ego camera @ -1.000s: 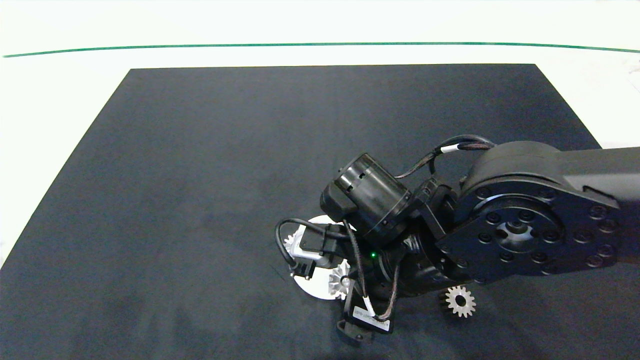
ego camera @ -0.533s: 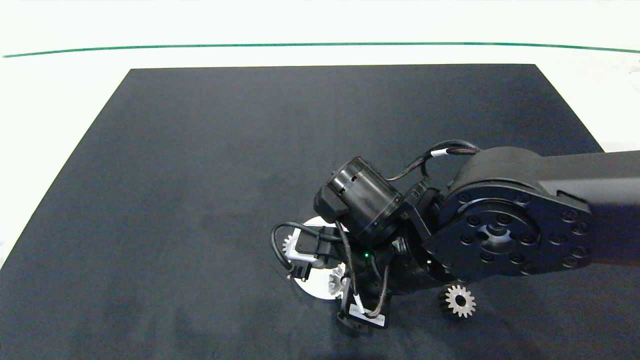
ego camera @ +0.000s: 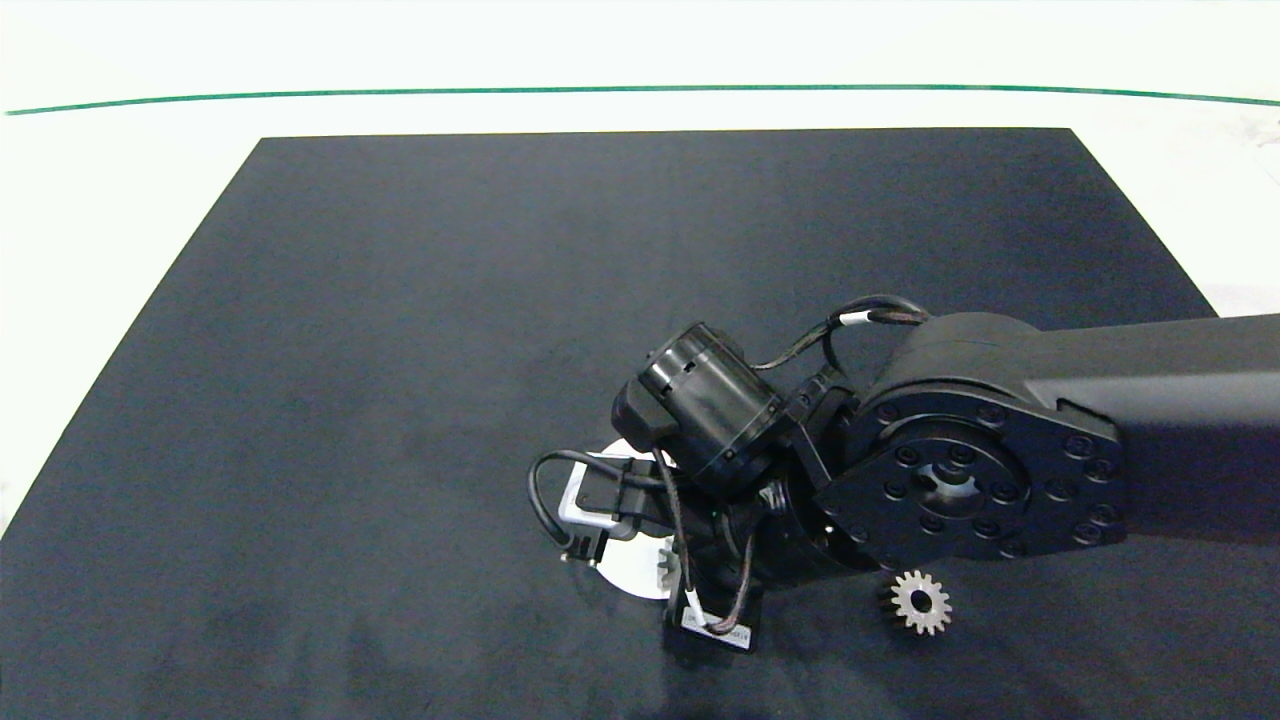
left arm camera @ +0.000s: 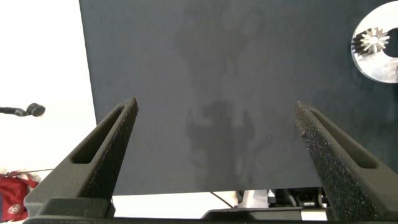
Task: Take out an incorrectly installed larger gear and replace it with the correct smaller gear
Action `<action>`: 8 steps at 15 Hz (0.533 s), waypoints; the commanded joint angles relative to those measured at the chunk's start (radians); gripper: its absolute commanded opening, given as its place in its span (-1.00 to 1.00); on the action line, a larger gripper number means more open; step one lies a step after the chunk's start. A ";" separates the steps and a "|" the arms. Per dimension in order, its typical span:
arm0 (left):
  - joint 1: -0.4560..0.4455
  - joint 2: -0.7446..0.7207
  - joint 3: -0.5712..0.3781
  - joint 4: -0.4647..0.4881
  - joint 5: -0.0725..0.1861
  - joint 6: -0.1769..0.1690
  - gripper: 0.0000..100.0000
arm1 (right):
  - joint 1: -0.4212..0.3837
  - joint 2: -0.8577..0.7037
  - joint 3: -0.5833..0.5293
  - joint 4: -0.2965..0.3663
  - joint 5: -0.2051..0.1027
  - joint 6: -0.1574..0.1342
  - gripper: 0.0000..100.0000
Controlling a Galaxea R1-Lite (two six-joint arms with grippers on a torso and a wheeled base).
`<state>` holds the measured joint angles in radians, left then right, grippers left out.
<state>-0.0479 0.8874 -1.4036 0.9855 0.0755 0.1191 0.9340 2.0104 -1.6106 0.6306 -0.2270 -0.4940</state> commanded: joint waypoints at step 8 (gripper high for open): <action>-0.001 -0.012 0.006 0.002 0.001 0.001 1.00 | -0.003 -0.007 0.009 0.007 -0.023 -0.034 0.04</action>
<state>-0.0489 0.8787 -1.3974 0.9828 0.0760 0.1191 0.9317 2.0074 -1.6030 0.6355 -0.2477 -0.5234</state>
